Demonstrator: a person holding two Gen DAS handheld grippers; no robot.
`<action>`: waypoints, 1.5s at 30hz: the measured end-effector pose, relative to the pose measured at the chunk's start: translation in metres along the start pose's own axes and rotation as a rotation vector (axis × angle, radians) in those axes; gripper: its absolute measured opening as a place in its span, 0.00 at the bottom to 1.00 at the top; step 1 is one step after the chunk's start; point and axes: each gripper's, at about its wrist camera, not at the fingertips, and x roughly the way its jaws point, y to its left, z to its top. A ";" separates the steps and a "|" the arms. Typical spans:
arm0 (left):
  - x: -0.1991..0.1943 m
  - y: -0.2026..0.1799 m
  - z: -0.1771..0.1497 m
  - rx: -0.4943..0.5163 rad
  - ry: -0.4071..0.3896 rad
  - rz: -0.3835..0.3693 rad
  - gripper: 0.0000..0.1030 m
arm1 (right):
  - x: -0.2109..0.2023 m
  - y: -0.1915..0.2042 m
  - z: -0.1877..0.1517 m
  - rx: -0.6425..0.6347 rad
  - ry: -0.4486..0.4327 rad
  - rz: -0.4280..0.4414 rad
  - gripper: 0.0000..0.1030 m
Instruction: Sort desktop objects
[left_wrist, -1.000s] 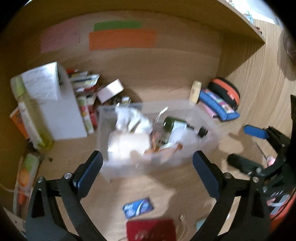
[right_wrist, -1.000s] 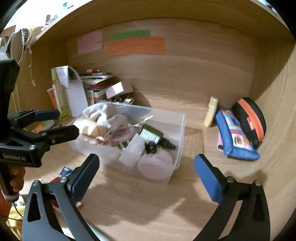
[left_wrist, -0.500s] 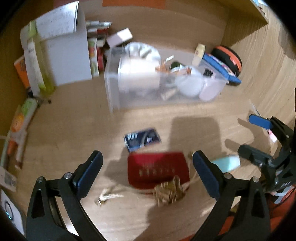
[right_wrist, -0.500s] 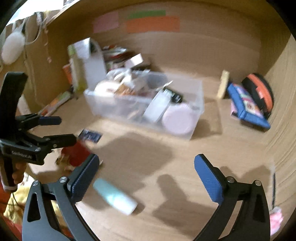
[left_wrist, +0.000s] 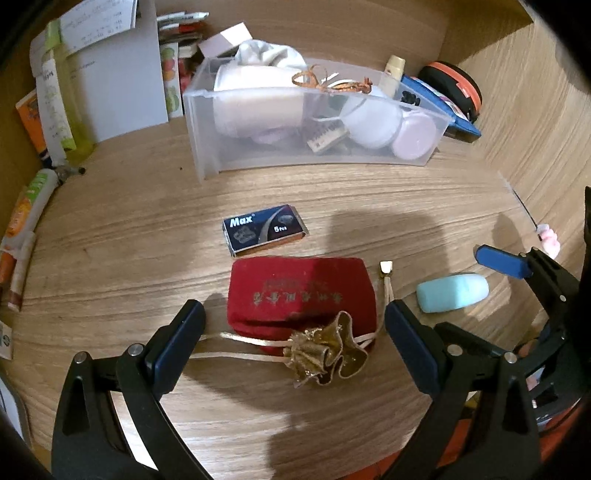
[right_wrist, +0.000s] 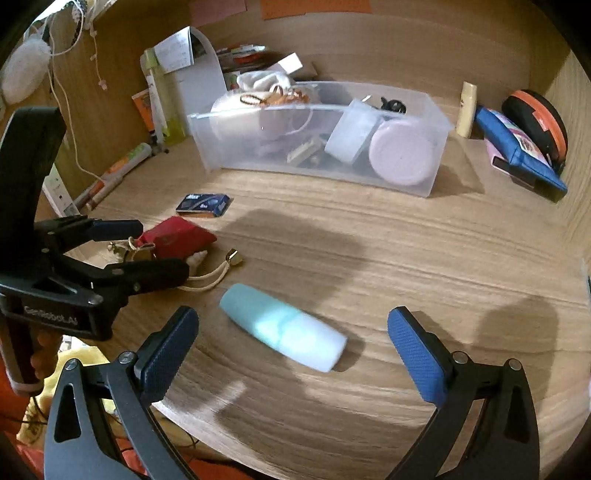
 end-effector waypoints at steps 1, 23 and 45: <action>0.000 0.000 -0.001 0.002 -0.001 0.009 0.96 | 0.002 0.002 0.000 -0.007 0.000 -0.004 0.98; -0.019 0.030 0.003 -0.083 -0.109 -0.028 0.59 | 0.000 -0.003 0.007 -0.037 -0.021 -0.027 0.25; -0.067 0.024 0.056 -0.090 -0.313 -0.058 0.59 | -0.026 -0.050 0.055 0.028 -0.132 -0.037 0.21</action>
